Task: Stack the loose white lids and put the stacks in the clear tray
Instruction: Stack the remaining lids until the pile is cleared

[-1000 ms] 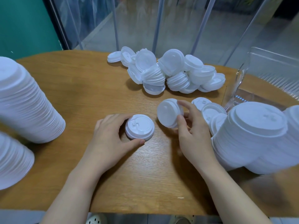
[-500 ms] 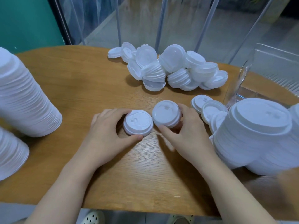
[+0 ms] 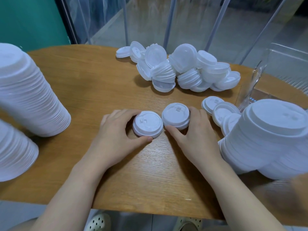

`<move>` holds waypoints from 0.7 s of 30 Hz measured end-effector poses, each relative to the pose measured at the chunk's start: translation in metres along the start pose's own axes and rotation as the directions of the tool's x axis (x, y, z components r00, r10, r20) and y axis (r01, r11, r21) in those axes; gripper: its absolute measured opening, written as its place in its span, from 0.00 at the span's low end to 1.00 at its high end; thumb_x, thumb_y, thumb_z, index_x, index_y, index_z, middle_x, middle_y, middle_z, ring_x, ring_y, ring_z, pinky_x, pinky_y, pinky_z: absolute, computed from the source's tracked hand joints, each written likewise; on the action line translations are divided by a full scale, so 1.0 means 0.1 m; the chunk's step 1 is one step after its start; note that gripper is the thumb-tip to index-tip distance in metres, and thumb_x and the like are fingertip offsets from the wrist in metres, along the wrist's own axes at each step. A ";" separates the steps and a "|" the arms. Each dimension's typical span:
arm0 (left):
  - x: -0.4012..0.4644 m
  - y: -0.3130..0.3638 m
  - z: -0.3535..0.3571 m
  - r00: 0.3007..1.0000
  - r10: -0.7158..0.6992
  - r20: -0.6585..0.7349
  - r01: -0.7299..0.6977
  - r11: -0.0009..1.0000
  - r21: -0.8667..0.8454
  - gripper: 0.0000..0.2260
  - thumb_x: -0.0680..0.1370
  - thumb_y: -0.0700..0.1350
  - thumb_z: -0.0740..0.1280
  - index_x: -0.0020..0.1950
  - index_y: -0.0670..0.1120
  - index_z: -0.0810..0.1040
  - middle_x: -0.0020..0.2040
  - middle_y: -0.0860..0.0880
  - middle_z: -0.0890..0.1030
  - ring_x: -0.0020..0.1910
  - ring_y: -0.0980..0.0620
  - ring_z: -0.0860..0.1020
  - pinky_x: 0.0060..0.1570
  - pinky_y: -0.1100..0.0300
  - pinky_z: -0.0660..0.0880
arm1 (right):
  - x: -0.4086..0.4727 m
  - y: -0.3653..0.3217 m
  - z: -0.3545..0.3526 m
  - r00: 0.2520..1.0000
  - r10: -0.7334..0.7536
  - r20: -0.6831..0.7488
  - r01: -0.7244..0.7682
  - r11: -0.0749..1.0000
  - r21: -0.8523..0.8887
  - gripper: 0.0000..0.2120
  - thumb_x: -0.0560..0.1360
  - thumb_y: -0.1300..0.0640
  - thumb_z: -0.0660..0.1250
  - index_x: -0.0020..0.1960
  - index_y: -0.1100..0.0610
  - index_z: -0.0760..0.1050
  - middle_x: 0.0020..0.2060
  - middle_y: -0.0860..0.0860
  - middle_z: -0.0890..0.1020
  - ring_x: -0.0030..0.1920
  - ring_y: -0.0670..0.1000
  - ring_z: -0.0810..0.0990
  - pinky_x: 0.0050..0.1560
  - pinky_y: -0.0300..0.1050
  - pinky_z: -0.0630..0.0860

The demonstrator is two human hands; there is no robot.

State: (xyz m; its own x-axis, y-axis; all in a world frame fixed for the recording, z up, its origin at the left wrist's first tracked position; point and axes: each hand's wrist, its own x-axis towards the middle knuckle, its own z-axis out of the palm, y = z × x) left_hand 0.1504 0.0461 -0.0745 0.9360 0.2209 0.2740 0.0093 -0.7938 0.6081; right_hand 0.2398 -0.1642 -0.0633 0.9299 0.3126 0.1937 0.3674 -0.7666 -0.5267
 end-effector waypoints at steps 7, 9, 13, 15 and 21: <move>0.01 0.02 -0.01 1.000 -0.019 0.008 0.019 1.000 0.012 0.34 0.63 0.71 0.70 0.67 0.59 0.76 0.58 0.68 0.74 0.62 0.64 0.69 0.64 0.60 0.60 | 0.01 -0.08 -0.05 0.999 -0.012 -0.047 0.024 0.962 0.270 0.27 0.72 0.40 0.74 0.67 0.47 0.73 0.58 0.44 0.76 0.57 0.41 0.75 0.56 0.36 0.71; 0.00 0.03 -0.02 1.000 -0.019 0.005 0.019 1.000 0.021 0.33 0.64 0.69 0.73 0.67 0.59 0.76 0.58 0.68 0.74 0.63 0.63 0.70 0.63 0.60 0.60 | 0.00 -0.13 -0.05 0.998 -0.050 -0.026 0.056 0.931 0.361 0.25 0.72 0.42 0.76 0.65 0.43 0.73 0.57 0.41 0.76 0.55 0.39 0.77 0.53 0.29 0.71; -0.01 0.04 -0.03 1.000 -0.020 -0.002 0.020 1.000 0.014 0.31 0.67 0.65 0.77 0.68 0.59 0.76 0.60 0.67 0.75 0.64 0.64 0.70 0.65 0.60 0.60 | -0.04 -0.20 0.00 0.989 -0.141 0.047 0.113 0.920 0.375 0.27 0.72 0.44 0.78 0.67 0.46 0.74 0.56 0.37 0.75 0.55 0.41 0.78 0.51 0.31 0.73; -0.01 0.05 -0.04 1.000 -0.023 0.003 0.023 1.000 0.011 0.32 0.66 0.67 0.74 0.68 0.60 0.75 0.60 0.68 0.75 0.63 0.65 0.69 0.66 0.60 0.61 | -0.04 -0.22 0.04 0.980 -0.178 0.085 0.137 0.924 0.358 0.28 0.72 0.44 0.77 0.69 0.46 0.73 0.57 0.36 0.76 0.58 0.40 0.76 0.54 0.33 0.73; -0.02 0.02 -0.05 0.987 -0.159 0.036 0.161 0.985 -0.059 0.45 0.61 0.68 0.76 0.77 0.60 0.68 0.66 0.63 0.76 0.69 0.58 0.68 0.69 0.61 0.62 | -0.02 -0.23 0.06 0.966 -0.221 0.131 0.170 0.932 0.321 0.29 0.72 0.42 0.77 0.69 0.41 0.72 0.60 0.35 0.77 0.62 0.40 0.75 0.62 0.45 0.75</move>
State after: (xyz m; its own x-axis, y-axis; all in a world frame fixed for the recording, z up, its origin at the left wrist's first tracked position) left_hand 0.1465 0.0462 -0.0704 0.9347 0.3240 0.1464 0.1394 -0.7128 0.6874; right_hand 0.2290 -0.1435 -0.0565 0.8154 0.5449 0.1957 0.4951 -0.4810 -0.7236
